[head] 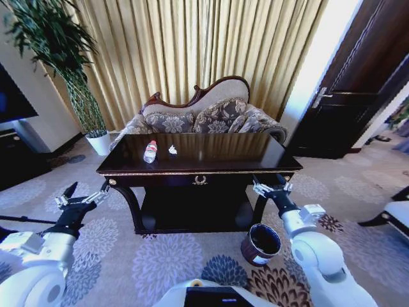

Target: Move to the front of the table and place the trash on the table into the trash bin.

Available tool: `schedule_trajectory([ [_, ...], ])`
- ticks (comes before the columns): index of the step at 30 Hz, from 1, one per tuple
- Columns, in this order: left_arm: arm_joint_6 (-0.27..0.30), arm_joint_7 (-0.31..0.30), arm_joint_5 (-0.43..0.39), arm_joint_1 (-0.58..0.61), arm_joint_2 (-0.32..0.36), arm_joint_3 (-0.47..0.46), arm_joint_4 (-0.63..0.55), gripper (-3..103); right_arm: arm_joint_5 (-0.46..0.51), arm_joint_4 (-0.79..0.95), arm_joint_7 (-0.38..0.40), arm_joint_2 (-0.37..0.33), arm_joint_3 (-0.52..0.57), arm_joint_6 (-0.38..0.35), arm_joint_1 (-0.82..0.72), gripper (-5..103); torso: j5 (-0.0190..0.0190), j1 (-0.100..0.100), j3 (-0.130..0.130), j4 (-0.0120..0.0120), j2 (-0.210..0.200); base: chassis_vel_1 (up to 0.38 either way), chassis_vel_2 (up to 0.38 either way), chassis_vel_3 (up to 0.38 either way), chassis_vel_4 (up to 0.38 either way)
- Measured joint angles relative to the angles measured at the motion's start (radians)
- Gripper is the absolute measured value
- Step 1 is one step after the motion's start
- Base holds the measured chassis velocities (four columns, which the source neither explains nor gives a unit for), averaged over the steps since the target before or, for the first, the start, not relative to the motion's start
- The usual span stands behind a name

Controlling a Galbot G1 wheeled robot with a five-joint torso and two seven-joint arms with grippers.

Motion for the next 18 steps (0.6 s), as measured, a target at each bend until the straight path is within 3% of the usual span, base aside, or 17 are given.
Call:
schedule_trajectory([
  [11,0.0,0.0,0.0,-0.001,0.0,0.0,0.0,100,-0.011,-0.001,-0.013,0.002,-0.004,-0.001,0.0,100,0.0001,0.0,0.0,-0.0002,0.0,0.0,0.0,0.0,0.0],
  [18,0.0,0.0,0.0,-0.002,0.001,0.001,0.0,100,-0.01,-0.005,-0.015,0.001,-0.008,0.001,0.004,100,0.0001,0.0,0.0,-0.0001,0.0,-0.101,0.1,0.097,-0.094],
])
